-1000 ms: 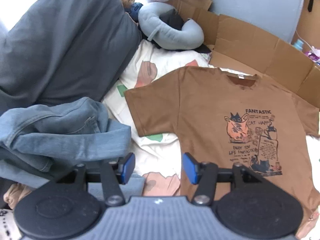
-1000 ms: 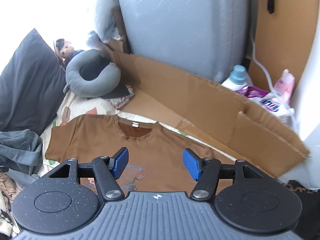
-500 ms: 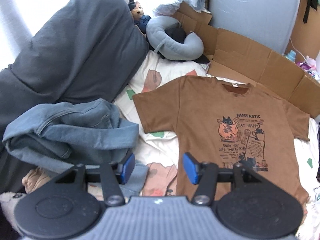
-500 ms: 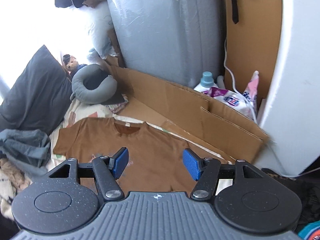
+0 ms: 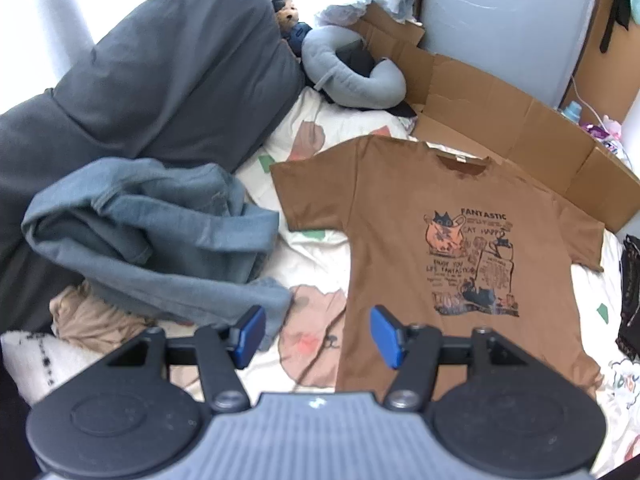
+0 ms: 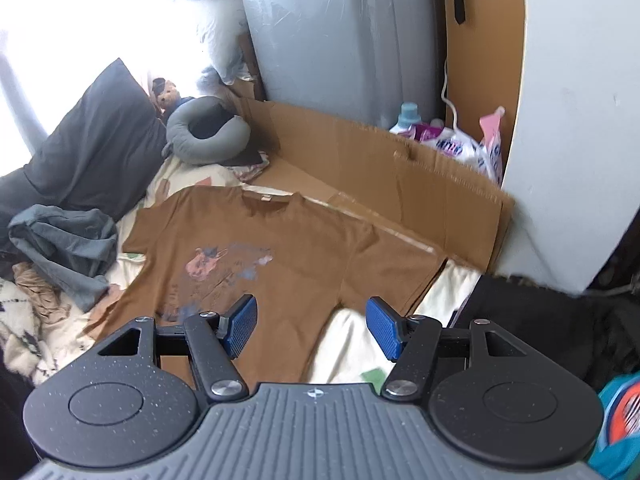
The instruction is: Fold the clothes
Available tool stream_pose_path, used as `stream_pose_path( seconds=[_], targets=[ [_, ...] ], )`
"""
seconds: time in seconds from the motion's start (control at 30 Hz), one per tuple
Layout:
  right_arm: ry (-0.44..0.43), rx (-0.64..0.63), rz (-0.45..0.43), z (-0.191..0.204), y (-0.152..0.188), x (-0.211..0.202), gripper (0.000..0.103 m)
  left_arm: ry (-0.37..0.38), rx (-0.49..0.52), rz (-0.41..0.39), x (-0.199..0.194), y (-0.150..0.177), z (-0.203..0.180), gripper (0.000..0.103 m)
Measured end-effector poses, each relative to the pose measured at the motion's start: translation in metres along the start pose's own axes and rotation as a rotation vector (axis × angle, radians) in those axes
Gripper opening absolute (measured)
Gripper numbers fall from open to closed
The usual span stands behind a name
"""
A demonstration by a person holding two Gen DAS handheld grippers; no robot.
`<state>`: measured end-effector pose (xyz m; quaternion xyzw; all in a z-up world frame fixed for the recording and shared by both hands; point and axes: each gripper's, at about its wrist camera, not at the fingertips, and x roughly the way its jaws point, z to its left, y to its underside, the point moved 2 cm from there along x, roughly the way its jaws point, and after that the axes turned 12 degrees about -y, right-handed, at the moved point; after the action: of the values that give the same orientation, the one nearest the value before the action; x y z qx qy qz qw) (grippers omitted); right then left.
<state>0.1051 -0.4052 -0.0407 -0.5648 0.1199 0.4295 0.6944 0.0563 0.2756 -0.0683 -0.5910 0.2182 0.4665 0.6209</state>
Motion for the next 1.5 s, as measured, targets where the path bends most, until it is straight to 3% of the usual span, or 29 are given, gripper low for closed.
stream_pose_path(
  seconds=[0.2,0.43,0.7,0.77,0.83,1.13,1.5],
  targets=[
    [0.028,0.016,-0.007,0.01,0.049,0.003,0.067,0.012,-0.03,0.014,0.009,0.036,0.006,0.061],
    [0.05,0.051,-0.018,0.014,0.096,0.017,0.066,0.017,0.011,0.02,0.033,0.083,-0.005,0.059],
    [0.077,0.118,0.026,0.01,0.142,0.053,0.065,0.011,-0.026,0.107,0.085,0.128,-0.017,0.042],
    [0.082,0.134,0.051,0.008,0.154,0.065,0.061,0.007,-0.029,0.14,0.102,0.139,-0.021,0.032],
    [0.088,0.141,0.085,0.006,0.167,0.078,0.058,0.004,-0.034,0.173,0.119,0.15,-0.026,0.029],
    [0.098,0.155,0.207,0.006,0.212,0.121,0.056,0.009,-0.044,0.276,0.175,0.19,-0.037,0.029],
    [0.095,0.127,0.269,0.007,0.227,0.157,0.056,0.026,-0.097,0.304,0.2,0.211,-0.042,0.028]
  ],
)
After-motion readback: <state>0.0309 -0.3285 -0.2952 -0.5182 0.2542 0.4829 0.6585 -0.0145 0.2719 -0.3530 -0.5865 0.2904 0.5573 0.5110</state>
